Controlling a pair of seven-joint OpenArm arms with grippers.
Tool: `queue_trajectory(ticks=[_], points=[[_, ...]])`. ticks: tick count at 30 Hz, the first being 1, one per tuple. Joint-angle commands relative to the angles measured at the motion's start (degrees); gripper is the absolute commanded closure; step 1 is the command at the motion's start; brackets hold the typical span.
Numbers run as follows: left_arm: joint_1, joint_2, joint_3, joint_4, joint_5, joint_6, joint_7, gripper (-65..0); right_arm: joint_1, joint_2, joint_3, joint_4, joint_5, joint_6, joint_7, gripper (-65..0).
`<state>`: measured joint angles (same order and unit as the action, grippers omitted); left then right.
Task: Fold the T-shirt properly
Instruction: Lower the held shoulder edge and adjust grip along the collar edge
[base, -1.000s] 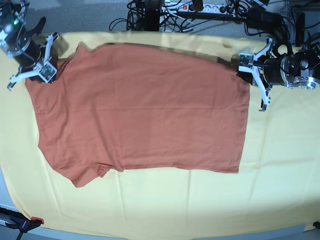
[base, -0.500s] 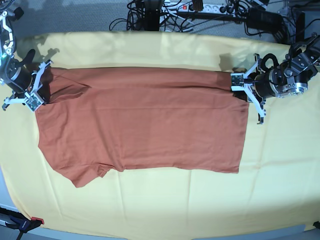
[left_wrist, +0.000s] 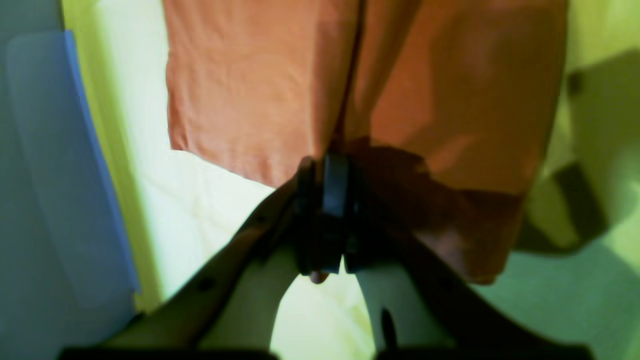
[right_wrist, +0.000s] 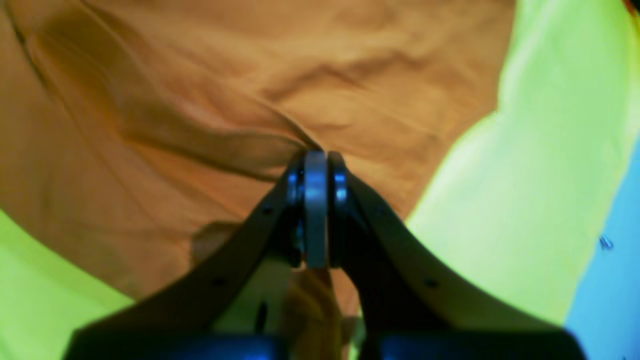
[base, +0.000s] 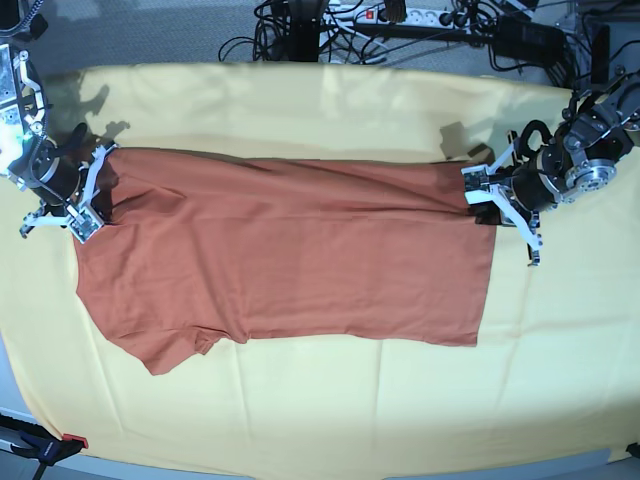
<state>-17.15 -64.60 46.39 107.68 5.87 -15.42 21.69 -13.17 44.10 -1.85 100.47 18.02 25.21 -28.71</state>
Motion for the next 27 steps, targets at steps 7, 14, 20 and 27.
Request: queue_trajectory(ticks=[7, 14, 20, 27], points=[[-0.94, -0.81, -0.76, 0.57, -0.55, -0.68, -0.66, 0.0, 0.79, -0.48, 0.59, 0.66, -0.48, -6.29, 0.66, 0.0], [-0.94, -0.81, -0.76, 0.57, -0.55, -0.66, -1.07, -2.2, 1.46, -1.38, 0.59, 0.66, -2.62, -6.43, 1.14, 0.0], [-0.94, -0.81, -0.76, 0.57, -0.52, -0.63, -1.09, -2.2, 1.77, -1.4, 0.59, 0.66, -3.28, -7.41, 1.99, 0.0], [-0.94, -0.81, -0.76, 0.57, -0.52, -0.63, -1.09, -2.2, 1.77, -1.4, 0.39, 0.61, -3.96, -5.14, 1.97, 0.0]])
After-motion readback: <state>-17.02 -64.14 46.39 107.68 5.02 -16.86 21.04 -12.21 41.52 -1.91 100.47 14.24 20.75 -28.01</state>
